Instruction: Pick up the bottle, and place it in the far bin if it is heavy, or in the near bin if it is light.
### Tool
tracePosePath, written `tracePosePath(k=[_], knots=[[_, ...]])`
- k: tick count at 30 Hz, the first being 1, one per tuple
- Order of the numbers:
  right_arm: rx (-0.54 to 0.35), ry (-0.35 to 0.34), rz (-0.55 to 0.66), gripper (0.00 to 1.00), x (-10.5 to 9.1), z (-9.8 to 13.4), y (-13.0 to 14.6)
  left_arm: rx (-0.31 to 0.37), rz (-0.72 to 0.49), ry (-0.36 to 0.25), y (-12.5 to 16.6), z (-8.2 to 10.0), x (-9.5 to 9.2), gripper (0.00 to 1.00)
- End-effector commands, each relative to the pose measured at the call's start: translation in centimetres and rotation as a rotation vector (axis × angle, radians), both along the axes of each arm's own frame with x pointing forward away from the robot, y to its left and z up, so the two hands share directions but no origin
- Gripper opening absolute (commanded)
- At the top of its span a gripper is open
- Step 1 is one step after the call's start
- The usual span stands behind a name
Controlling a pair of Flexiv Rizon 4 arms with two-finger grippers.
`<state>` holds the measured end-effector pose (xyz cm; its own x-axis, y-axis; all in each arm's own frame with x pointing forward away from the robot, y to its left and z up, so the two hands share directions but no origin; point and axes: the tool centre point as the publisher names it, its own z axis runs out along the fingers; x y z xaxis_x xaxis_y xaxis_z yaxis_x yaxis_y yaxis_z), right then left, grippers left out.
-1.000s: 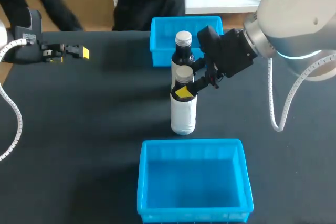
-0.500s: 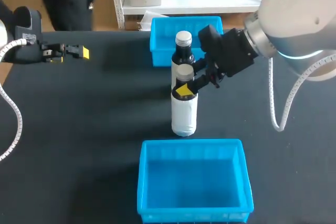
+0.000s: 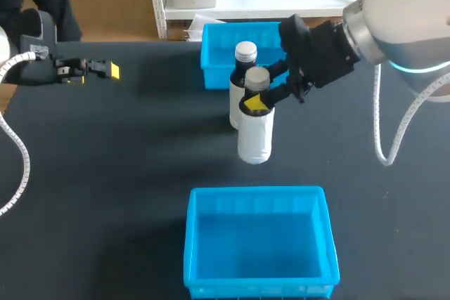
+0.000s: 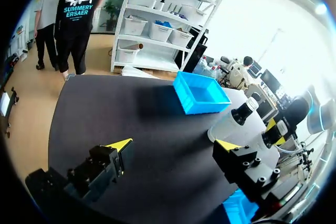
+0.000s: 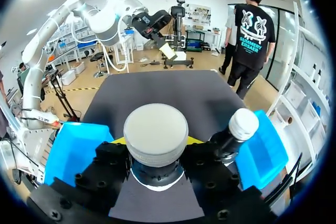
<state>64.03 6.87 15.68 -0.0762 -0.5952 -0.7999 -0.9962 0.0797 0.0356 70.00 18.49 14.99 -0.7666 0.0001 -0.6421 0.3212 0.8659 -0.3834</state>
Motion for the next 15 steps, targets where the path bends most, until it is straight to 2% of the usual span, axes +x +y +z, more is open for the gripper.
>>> tracePosePath(k=[1, 7, 15], knots=[[-0.011, -0.016, -0.015, 0.00, -0.2, 1.8, -1.1, 0.000, 0.000, 0.000, 0.0, 0.0, 0.0, 1.00], [-0.026, -0.022, -0.031, 0.00, 0.0, 4.0, -1.8, 0.000, 0.000, 0.000, 0.0, 0.0, 0.0, 1.00], [-0.039, -0.035, -0.037, 0.00, -1.2, 7.0, -1.9, 0.000, 0.000, 0.000, 0.0, 0.0, 0.0, 1.00]])
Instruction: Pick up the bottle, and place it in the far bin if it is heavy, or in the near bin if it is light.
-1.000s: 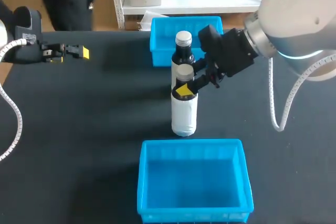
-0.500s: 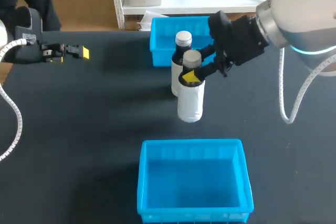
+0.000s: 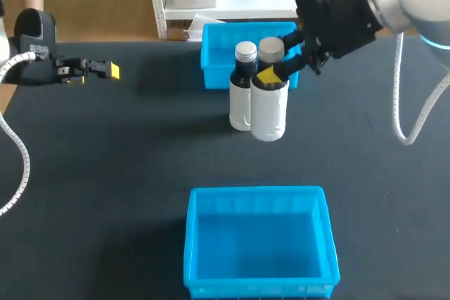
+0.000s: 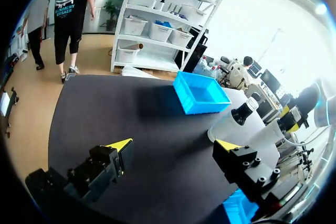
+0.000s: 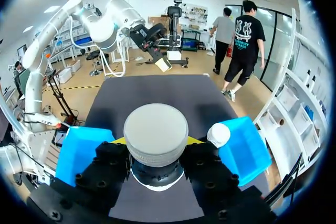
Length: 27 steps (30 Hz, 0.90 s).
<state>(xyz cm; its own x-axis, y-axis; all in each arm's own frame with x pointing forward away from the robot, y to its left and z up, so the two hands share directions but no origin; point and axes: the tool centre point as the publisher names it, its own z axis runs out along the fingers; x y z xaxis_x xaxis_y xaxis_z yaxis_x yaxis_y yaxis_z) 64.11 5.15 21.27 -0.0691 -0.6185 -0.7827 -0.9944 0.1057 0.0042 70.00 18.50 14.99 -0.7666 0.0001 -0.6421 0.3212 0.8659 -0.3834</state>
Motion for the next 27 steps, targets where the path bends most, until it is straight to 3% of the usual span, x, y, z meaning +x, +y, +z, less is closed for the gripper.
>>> tracePosePath(k=[1, 9, 20, 27], knots=[[-0.005, -0.007, -0.011, 0.00, -1.5, 1.7, -0.1, 0.000, 0.000, 0.000, 0.0, 0.0, 0.0, 1.00], [0.008, -0.018, 0.013, 0.00, -4.1, 3.1, 1.1, 0.000, 0.000, 0.000, 0.0, 0.0, 0.0, 1.00], [0.016, -0.004, 0.067, 0.00, -8.3, 2.9, 3.2, 0.000, 0.000, 0.000, 0.0, 0.0, 0.0, 1.00], [0.018, -0.008, 0.055, 0.00, -8.9, 2.7, 3.2, 0.000, 0.000, 0.000, 0.0, 0.0, 0.0, 1.00]])
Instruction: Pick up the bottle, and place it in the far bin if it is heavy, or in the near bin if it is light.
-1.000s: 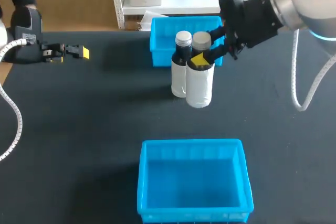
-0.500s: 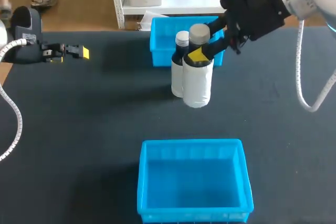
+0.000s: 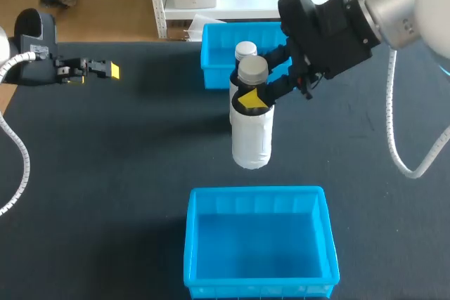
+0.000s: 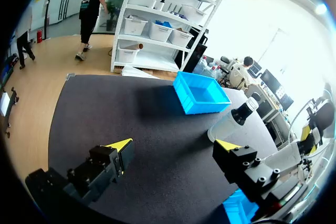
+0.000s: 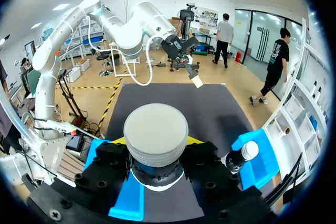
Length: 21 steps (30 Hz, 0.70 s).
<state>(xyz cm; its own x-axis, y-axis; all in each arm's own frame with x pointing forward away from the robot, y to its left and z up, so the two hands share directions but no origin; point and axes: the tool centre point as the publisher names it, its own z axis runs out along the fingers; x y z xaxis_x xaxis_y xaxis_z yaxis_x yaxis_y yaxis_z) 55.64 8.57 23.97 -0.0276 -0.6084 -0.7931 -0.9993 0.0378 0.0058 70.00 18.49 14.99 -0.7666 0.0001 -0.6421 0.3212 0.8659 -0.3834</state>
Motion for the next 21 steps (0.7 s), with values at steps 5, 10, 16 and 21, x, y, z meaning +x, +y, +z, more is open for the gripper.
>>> tracePosePath(k=[5, 10, 16, 21], knots=[[0.004, -0.022, -0.033, 0.00, 0.2, 0.0, -0.9, 0.000, 0.000, 0.000, 0.0, 0.0, 0.0, 1.00], [0.004, -0.035, -0.079, 0.00, 1.4, 0.1, -2.7, 0.000, 0.000, 0.000, 0.0, 0.0, 0.0, 1.00], [-0.002, -0.044, -0.169, 0.00, 2.7, 0.2, -6.3, 0.000, 0.000, 0.000, 0.0, 0.0, 0.0, 1.00], [-0.017, -0.042, -0.252, 0.00, 3.2, 0.0, -9.7, 0.000, 0.000, 0.000, 0.0, 0.0, 0.0, 1.00]])
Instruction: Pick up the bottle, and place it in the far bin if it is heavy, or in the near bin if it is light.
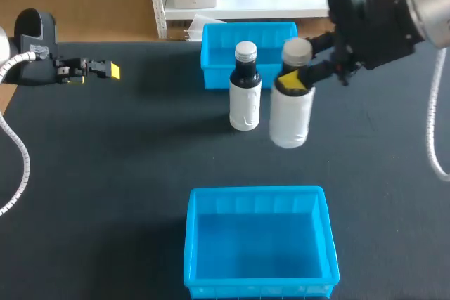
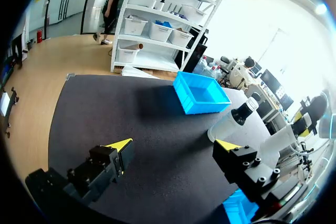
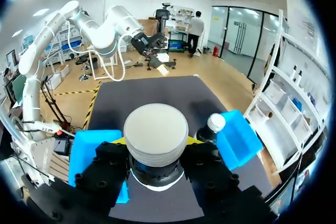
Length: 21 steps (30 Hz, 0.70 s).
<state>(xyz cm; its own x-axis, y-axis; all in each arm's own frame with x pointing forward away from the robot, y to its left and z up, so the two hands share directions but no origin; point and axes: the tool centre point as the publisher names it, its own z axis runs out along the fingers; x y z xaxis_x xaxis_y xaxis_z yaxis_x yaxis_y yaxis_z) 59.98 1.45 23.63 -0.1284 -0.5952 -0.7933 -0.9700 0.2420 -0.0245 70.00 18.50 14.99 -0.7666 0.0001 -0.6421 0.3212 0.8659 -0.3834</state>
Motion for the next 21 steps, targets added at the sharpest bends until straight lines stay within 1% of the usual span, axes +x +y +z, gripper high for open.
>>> tracePosePath(k=[1, 9, 15, 21], knots=[[-0.019, -0.010, -0.060, 0.00, -1.1, 0.3, -3.1, 0.000, 0.000, 0.000, 0.0, 0.0, 0.0, 1.00], [-0.037, -0.012, -0.173, 0.00, -0.5, 0.2, -7.5, 0.000, 0.000, 0.000, 0.0, 0.0, 0.0, 1.00], [-0.031, -0.019, -0.230, 0.00, 0.2, 0.1, -9.5, 0.000, 0.000, 0.000, 0.0, 0.0, 0.0, 1.00], [-0.030, -0.019, -0.257, 0.00, 0.6, 0.0, -10.8, 0.000, 0.000, 0.000, 0.0, 0.0, 0.0, 1.00]])
